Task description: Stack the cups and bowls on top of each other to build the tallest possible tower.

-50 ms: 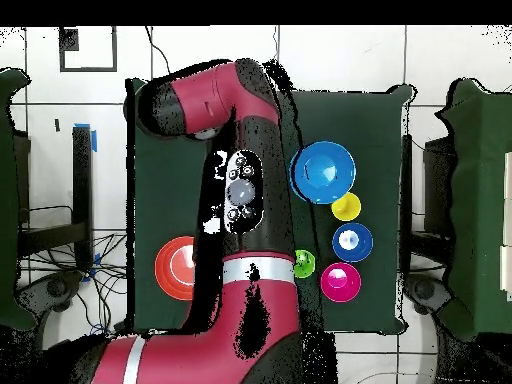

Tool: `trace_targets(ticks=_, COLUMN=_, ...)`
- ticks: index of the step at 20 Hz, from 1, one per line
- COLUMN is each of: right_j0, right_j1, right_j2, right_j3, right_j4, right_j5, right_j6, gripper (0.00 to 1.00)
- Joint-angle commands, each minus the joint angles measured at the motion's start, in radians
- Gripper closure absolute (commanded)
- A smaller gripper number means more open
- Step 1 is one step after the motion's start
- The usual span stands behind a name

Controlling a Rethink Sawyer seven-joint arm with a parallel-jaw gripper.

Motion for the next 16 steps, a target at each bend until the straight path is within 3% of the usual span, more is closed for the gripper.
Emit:
trace_targets(ticks=1, right_j0=0.044, right_j1=0.073, right_j2=0.023, right_j3=-0.083, right_j4=0.030, right_j5=0.052, right_j6=0.196, gripper=0.00)
trace_targets(ticks=16, right_j0=0.100, right_j1=0.172, right_j2=-0.051, right_j3=-0.145, right_j4=0.037, right_j5=0.011, right_j6=0.225, gripper=0.00)
